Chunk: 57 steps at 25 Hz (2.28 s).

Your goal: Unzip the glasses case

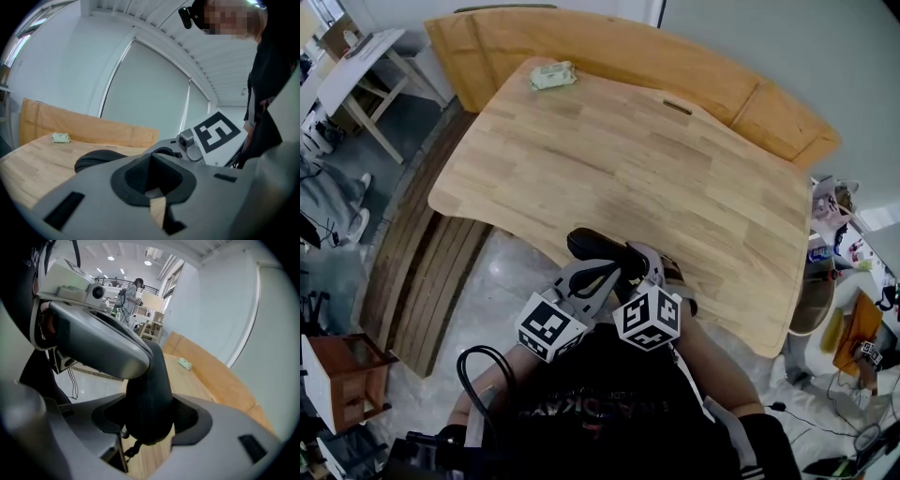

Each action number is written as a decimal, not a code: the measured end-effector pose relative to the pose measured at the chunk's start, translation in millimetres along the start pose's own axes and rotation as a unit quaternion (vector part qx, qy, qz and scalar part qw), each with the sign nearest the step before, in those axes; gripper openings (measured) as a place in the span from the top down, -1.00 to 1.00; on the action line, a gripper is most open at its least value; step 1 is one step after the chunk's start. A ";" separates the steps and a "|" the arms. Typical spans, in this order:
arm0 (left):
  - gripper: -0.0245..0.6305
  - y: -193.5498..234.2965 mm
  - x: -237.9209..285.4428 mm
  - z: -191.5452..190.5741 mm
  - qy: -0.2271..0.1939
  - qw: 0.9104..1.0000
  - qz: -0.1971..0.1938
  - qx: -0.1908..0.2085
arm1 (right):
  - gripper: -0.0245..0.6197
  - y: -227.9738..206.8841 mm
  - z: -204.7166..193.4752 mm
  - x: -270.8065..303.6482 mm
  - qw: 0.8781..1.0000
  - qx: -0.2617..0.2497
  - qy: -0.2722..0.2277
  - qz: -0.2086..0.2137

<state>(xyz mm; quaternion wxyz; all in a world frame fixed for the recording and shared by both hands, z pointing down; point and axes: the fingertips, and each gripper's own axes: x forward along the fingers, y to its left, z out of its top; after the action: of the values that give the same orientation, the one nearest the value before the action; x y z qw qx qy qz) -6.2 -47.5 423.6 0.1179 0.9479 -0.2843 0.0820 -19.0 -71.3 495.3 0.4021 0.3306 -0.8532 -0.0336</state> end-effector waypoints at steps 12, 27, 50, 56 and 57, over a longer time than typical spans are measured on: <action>0.89 -0.6 -0.9 -2.8 0.002 0.999 -0.027 -0.038 | 0.08 1.5 16.2 1.7 0.999 -0.006 -0.032 -0.005; 0.89 42.7 -39.5 45.4 -0.163 0.937 -0.104 -0.290 | 0.01 -9.2 65.1 -37.5 0.973 -0.067 -0.212 -0.052; 0.89 39.5 -68.2 79.7 -0.255 0.868 -0.207 -0.373 | -0.19 3.6 76.9 -72.3 0.947 -0.038 -0.319 -0.014; 0.89 44.2 -68.6 74.3 -0.256 0.873 -0.184 -0.373 | -0.19 10.6 96.9 -85.6 0.925 -0.047 -0.375 -0.033; 0.89 44.2 -68.4 73.5 -0.256 0.873 -0.183 -0.373 | -0.19 12.7 96.3 -84.8 0.926 -0.043 -0.373 -0.027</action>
<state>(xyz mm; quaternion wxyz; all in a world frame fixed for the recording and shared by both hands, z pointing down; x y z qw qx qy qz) -80.8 -67.7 345.7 0.3987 0.8562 -0.1358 -0.2991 -55.2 -31.4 378.1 0.0676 0.2989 -0.9301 -0.2022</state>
